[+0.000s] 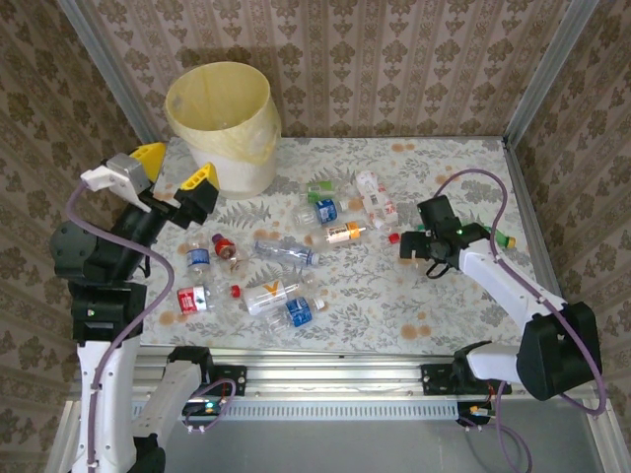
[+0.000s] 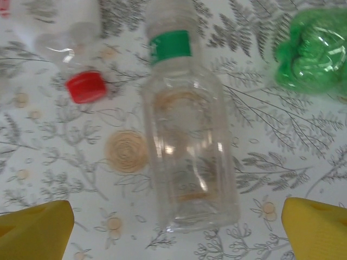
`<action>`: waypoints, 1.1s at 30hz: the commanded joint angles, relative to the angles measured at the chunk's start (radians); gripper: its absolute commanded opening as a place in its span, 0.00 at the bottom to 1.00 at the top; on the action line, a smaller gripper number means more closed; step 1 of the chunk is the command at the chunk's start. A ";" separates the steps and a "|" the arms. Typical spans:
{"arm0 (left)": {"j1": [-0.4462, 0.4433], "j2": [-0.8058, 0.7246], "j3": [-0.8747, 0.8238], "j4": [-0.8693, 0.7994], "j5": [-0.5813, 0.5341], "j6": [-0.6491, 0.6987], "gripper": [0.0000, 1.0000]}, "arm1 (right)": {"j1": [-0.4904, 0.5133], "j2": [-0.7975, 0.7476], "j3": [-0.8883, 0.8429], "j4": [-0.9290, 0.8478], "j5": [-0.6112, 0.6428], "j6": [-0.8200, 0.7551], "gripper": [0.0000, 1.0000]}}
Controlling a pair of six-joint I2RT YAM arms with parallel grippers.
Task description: Throw the plastic bottles in the bin
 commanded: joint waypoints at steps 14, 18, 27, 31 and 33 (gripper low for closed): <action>-0.004 0.002 -0.035 0.038 0.016 -0.056 1.00 | -0.081 0.159 -0.050 0.131 -0.043 0.025 0.92; -0.004 0.003 -0.038 0.038 0.014 -0.061 1.00 | -0.082 0.188 -0.052 0.145 -0.058 0.025 0.88; -0.004 0.015 -0.038 0.032 0.010 -0.075 1.00 | -0.086 0.229 -0.033 0.141 -0.078 0.022 0.73; -0.004 0.020 -0.039 0.030 0.008 -0.081 1.00 | -0.088 0.237 -0.030 0.140 -0.087 0.023 0.69; -0.004 0.023 -0.038 0.030 0.008 -0.084 1.00 | -0.090 0.234 -0.032 0.140 -0.089 0.023 0.65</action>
